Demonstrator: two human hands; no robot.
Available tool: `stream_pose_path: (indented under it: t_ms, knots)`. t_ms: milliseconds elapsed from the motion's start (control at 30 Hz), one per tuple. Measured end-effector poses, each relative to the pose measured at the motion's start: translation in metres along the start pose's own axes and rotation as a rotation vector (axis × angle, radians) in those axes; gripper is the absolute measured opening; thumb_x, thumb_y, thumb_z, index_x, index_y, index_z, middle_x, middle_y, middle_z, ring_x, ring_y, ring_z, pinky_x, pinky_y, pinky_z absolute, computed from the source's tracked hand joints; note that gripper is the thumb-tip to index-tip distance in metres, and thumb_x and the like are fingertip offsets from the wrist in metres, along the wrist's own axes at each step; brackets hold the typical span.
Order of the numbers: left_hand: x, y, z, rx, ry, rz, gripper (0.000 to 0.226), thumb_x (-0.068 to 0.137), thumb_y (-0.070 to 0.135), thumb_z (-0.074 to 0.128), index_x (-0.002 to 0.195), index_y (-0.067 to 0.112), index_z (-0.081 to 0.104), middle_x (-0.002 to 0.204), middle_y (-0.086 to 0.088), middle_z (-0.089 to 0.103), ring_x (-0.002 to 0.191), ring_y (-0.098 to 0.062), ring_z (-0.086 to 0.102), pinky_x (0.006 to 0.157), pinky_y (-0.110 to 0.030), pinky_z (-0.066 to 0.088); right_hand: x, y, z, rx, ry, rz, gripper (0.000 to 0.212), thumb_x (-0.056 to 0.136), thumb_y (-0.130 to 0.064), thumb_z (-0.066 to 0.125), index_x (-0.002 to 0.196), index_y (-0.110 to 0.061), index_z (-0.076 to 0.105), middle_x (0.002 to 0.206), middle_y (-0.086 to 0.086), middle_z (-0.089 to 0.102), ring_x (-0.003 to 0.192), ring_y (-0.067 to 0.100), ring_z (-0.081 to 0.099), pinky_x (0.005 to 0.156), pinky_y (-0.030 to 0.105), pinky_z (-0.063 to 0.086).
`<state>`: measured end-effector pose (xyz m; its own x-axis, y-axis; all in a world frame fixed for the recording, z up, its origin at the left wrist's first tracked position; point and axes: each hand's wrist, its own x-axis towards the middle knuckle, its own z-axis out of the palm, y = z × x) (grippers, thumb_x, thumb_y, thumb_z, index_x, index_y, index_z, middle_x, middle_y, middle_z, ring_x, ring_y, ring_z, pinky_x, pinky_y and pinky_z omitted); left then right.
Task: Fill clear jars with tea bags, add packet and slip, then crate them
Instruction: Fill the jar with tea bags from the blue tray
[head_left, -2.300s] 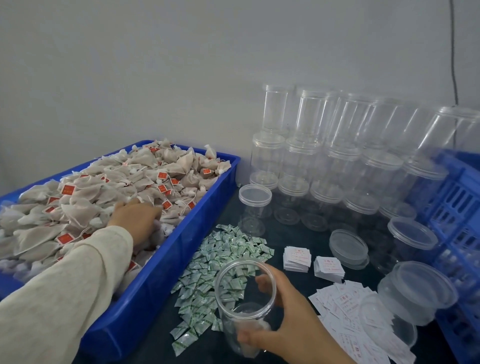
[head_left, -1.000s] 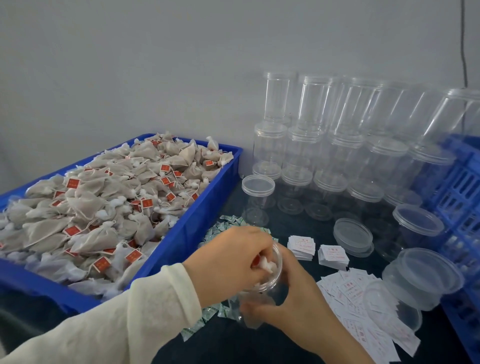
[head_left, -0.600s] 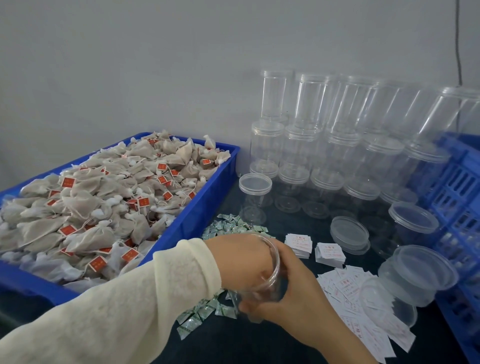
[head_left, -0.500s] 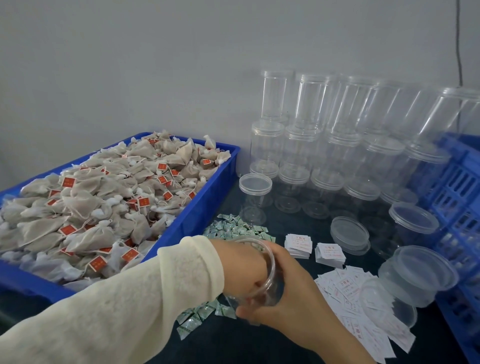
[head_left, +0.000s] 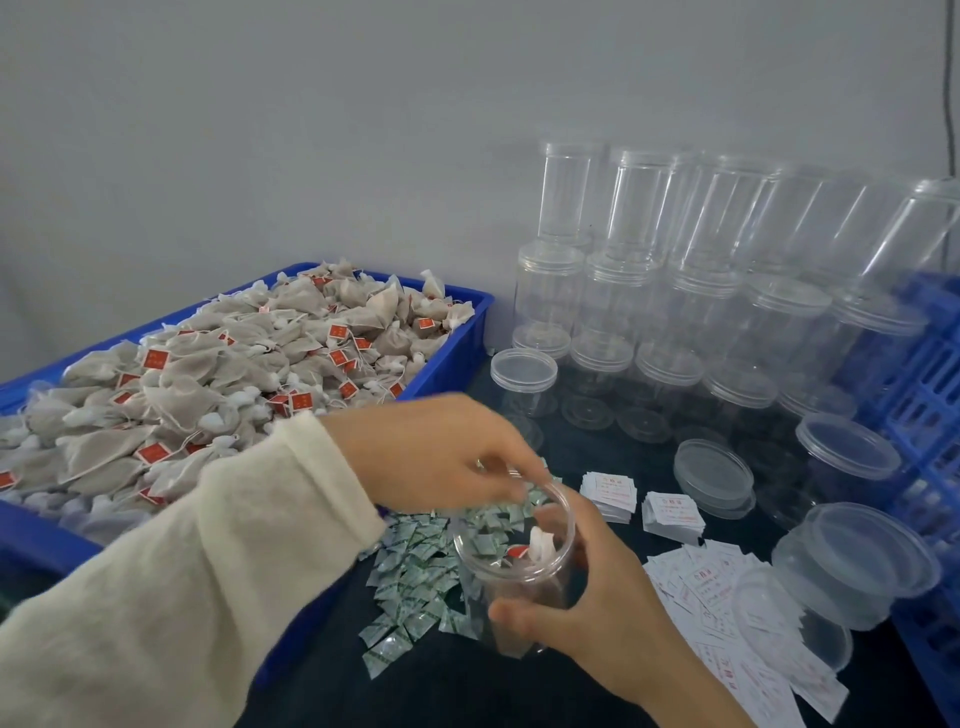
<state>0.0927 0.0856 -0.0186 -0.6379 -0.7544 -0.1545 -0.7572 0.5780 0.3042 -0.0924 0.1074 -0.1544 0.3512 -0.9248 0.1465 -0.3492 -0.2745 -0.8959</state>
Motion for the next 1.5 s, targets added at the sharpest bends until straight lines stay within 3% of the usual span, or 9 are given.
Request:
stream_pose_path:
  t_ms: [100,167,267,467,733,833,1000,1200,1500]
  knots:
    - [-0.013,-0.045,-0.011,-0.007,0.366,-0.138,0.026,0.095,0.026,0.054,0.118,0.030,0.066,0.105,0.019,0.064,0.087,0.013,0.055,0.079,-0.001,0.038,-0.002,0.006,-0.002,-0.007,0.029,0.036,0.092,0.042,-0.060,0.085,0.116,-0.073,0.032,0.118,-0.043,0.047,0.108,-0.023,0.045,0.075,-0.007,0.036]
    - [-0.019,-0.076,-0.014,0.039,0.455,-0.290,0.027,0.095,0.023,0.055,0.120,0.028,0.064,0.111,0.013,0.064,0.093,0.009,0.056,0.080,-0.006,0.039,-0.003,0.009,-0.002,-0.007,0.030,0.044,0.091,0.042,-0.059,0.085,0.115,-0.073,0.033,0.118,-0.042,0.047,0.110,-0.022,0.045,0.076,-0.007,0.036]
    - [-0.027,-0.115,-0.007,0.161,0.358,-0.582,0.037,0.095,0.017,0.056,0.131,0.025,0.055,0.130,0.003,0.059,0.113,-0.013,0.057,0.096,-0.028,0.044,-0.003,0.010,-0.001,-0.019,0.030,0.056,0.095,0.041,-0.062,0.085,0.120,-0.071,0.033,0.119,-0.041,0.047,0.111,-0.022,0.045,0.075,-0.005,0.039]
    - [-0.025,-0.150,0.028,0.329,-0.076,-0.921,0.050,0.092,0.019,0.053,0.141,0.022,0.044,0.140,-0.004,0.051,0.123,-0.021,0.051,0.101,-0.032,0.045,-0.002,0.011,0.001,-0.022,0.024,0.046,0.095,0.047,-0.058,0.088,0.125,-0.067,0.035,0.120,-0.041,0.048,0.113,-0.021,0.045,0.076,0.001,0.043]
    - [-0.018,-0.174,0.053,0.407,-0.001,-0.947,0.039,0.085,0.037,0.057,0.124,0.038,0.056,0.119,0.006,0.050,0.112,-0.021,0.054,0.073,-0.033,0.038,-0.001,0.014,0.002,-0.035,0.025,0.052,0.097,0.045,-0.062,0.087,0.126,-0.065,0.035,0.122,-0.040,0.048,0.115,-0.021,0.043,0.080,0.007,0.043]
    - [-0.018,-0.178,0.055,0.526,-0.010,-0.904,0.030,0.086,0.042,0.055,0.115,0.038,0.062,0.109,0.006,0.046,0.114,-0.020,0.048,0.086,-0.037,0.043,-0.002,0.015,0.002,-0.029,0.019,0.059,0.099,0.042,-0.066,0.086,0.127,-0.066,0.034,0.122,-0.041,0.047,0.116,-0.021,0.043,0.083,0.010,0.042]
    - [-0.021,-0.180,0.053,0.526,0.056,-0.847,0.025,0.091,0.041,0.055,0.114,0.036,0.062,0.125,0.007,0.049,0.122,-0.020,0.043,0.099,-0.040,0.039,-0.003,0.014,0.003,-0.032,0.009,0.075,0.102,0.035,-0.076,0.080,0.125,-0.068,0.032,0.122,-0.043,0.045,0.114,-0.023,0.041,0.084,0.009,0.041]
    - [-0.027,-0.173,0.032,0.379,0.207,-0.843,0.013,0.095,0.022,0.051,0.093,0.014,0.060,0.080,0.004,0.055,0.074,-0.012,0.054,0.075,-0.024,0.044,-0.003,0.013,0.001,-0.032,0.008,0.059,0.099,0.037,-0.074,0.082,0.123,-0.068,0.034,0.121,-0.043,0.046,0.114,-0.022,0.042,0.084,0.011,0.042]
    - [-0.047,-0.179,0.014,0.288,0.428,-0.776,0.011,0.098,0.015,0.048,0.092,0.015,0.058,0.078,0.002,0.056,0.069,-0.013,0.053,0.067,-0.023,0.037,-0.002,0.012,0.006,0.006,-0.022,0.060,0.095,0.039,-0.069,0.084,0.121,-0.069,0.035,0.120,-0.044,0.047,0.114,-0.023,0.042,0.076,-0.005,0.039]
